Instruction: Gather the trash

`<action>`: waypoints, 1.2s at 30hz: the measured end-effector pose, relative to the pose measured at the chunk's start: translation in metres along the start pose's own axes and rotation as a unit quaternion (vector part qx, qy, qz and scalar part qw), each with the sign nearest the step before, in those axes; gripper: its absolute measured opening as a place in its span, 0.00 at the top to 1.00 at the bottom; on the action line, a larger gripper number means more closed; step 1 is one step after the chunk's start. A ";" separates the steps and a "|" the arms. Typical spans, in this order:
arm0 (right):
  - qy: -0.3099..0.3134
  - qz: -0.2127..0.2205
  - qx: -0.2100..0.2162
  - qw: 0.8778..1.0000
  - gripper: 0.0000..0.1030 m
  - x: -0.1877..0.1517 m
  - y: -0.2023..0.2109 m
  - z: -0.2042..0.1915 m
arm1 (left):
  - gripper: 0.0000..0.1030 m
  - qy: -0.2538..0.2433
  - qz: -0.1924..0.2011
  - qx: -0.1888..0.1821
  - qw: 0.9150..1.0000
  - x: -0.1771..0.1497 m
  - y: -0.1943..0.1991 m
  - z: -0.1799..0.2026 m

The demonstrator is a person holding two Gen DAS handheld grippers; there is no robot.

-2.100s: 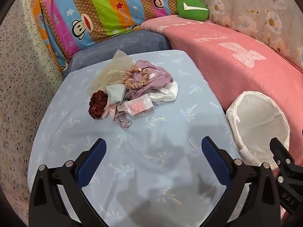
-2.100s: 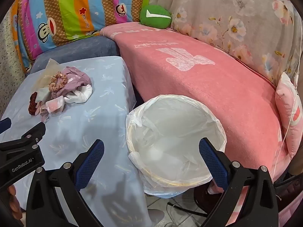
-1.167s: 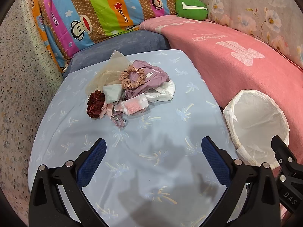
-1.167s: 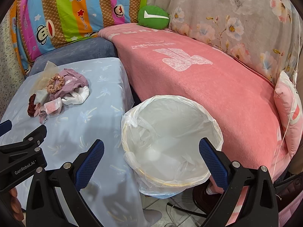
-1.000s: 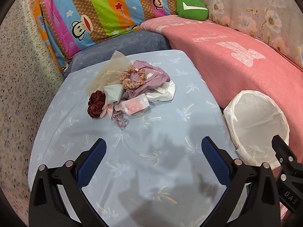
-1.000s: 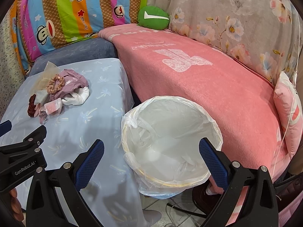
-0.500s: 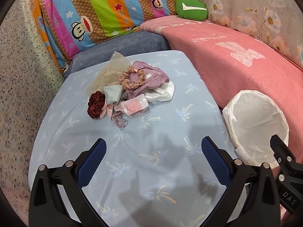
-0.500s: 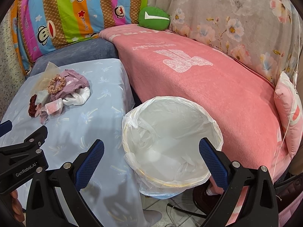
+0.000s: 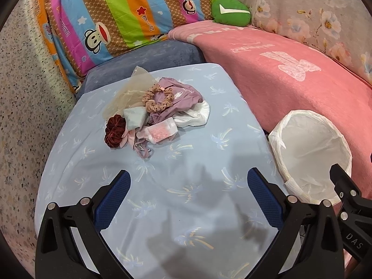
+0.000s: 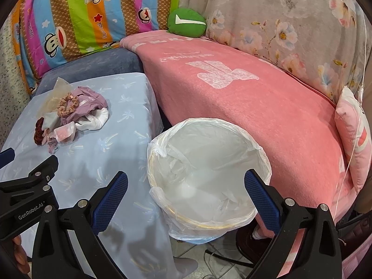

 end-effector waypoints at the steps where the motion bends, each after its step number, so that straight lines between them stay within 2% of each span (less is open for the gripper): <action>1: -0.001 0.001 0.000 1.000 0.06 0.000 0.001 0.000 | 0.07 0.000 0.001 -0.001 1.000 0.000 0.000 0.000; 36: -0.009 0.007 -0.014 1.000 0.06 0.003 0.007 0.010 | 0.07 -0.012 0.008 -0.028 0.999 0.004 0.004 0.006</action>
Point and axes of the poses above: each gripper's, at about its wrist camera, not at the fingertips, and y roughly against the way its jaws point, z to its right, x to its top, the point moved 2 cm from there along -y, roughly the way its jaws point, and after that the axes turned 12 degrees about x, right-handed, at the moved point
